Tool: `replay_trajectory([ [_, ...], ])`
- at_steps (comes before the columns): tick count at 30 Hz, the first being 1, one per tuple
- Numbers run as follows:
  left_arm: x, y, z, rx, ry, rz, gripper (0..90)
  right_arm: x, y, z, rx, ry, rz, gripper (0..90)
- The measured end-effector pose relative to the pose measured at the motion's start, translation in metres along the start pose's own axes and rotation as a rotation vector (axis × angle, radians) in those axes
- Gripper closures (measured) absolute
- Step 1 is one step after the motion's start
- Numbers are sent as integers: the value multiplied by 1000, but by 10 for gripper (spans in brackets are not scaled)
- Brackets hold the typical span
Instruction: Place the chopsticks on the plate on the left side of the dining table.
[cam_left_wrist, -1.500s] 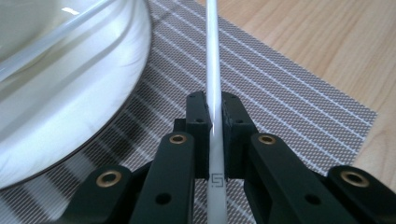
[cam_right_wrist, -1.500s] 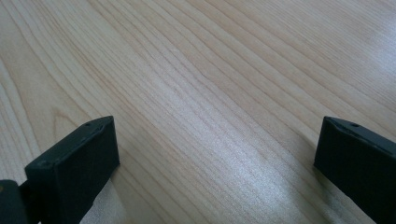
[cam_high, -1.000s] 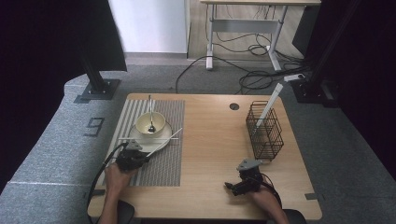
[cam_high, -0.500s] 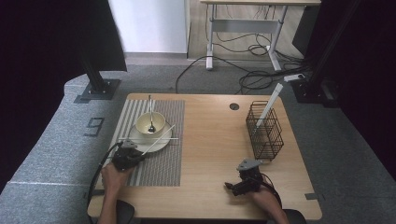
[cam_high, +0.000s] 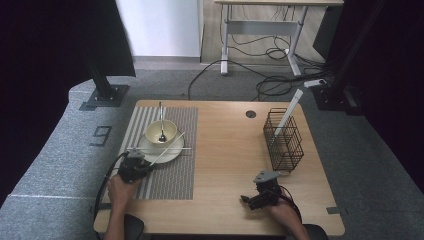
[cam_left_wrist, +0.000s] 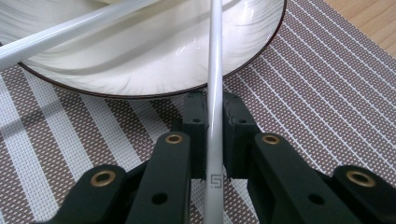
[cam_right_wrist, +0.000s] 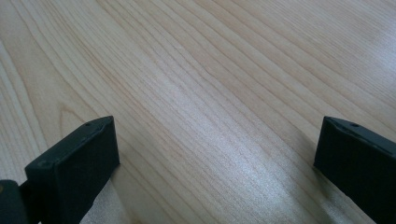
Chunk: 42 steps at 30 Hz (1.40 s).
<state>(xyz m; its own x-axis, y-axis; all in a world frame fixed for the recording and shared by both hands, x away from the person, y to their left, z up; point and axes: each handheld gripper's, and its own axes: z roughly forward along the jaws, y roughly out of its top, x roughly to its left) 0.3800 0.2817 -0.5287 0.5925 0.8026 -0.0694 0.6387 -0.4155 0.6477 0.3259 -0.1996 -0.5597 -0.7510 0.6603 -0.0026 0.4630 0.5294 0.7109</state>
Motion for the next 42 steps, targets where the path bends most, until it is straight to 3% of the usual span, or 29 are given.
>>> replay_trajectory([
  [18,4,-3,-8,-25,27,-21,793,0,0,0,0,0,-1,0],
  [23,6,-4,-13,-77,49,-37,697,0,0,0,0,0,-1,0],
  [42,18,-6,-12,-104,157,-102,485,0,0,0,0,0,-1,0],
])
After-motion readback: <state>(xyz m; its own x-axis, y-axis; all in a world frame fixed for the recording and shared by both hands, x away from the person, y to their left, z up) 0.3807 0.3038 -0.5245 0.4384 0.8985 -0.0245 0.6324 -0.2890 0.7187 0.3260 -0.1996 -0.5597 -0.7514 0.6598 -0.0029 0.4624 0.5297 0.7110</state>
